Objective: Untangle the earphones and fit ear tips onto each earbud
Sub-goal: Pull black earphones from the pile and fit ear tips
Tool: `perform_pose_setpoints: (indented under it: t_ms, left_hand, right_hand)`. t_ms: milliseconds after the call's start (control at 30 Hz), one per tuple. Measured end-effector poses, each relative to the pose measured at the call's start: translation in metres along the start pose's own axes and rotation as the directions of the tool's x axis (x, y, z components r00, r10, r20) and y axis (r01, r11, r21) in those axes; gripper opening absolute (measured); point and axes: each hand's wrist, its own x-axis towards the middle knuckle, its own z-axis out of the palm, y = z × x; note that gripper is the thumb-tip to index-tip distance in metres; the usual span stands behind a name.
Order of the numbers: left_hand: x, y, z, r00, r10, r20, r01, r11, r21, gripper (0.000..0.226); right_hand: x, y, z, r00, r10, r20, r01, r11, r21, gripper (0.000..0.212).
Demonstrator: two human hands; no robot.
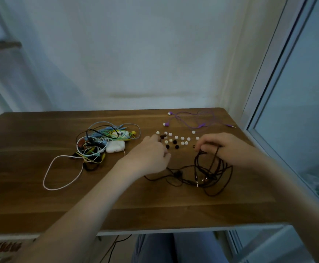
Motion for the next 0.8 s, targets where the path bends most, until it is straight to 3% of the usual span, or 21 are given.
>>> perform_pose_setpoints:
  t_ms: [100, 233, 333, 433, 567, 667, 800]
  left_hand:
    - [0.005, 0.027, -0.007, 0.999, 0.031, 0.028, -0.031, 1.0, 0.006, 0.055]
    - [0.017, 0.042, -0.006, 0.982, 0.187, 0.022, -0.18, 0.968, -0.176, 0.04]
    - [0.023, 0.047, 0.001, 0.945, 0.315, 0.088, -0.228, 0.827, -0.513, 0.056]
    - [0.019, 0.053, 0.0, 0.921, 0.349, 0.174, -0.109, 0.659, -0.745, 0.054]
    - [0.018, 0.052, 0.002, 0.839, 0.474, 0.267, -0.158, 0.682, -0.714, 0.047]
    - [0.02, 0.051, 0.003, 0.784, 0.481, 0.392, -0.186, 0.784, -0.592, 0.035]
    - [0.024, 0.046, 0.004, 0.827, 0.459, 0.325, -0.241, 0.812, -0.532, 0.02]
  right_hand:
    - [-0.006, -0.005, -0.008, 0.998, -0.028, -0.052, 0.029, 0.999, 0.03, 0.021]
    - [-0.016, -0.011, -0.024, 0.993, -0.014, -0.119, 0.026, 0.995, 0.101, 0.019]
    - [-0.023, -0.015, -0.035, 0.988, -0.009, -0.153, 0.037, 0.983, 0.177, 0.018]
    - [-0.025, -0.01, -0.042, 0.976, 0.025, -0.218, 0.037, 0.96, 0.276, 0.018]
    - [-0.027, 0.006, -0.054, 0.937, 0.098, -0.335, 0.04, 0.923, 0.382, 0.015]
    - [-0.024, 0.016, -0.063, 0.886, 0.179, -0.427, 0.027, 0.901, 0.434, 0.016]
    - [-0.018, 0.03, -0.068, 0.838, 0.269, -0.475, -0.004, 0.873, 0.487, 0.02]
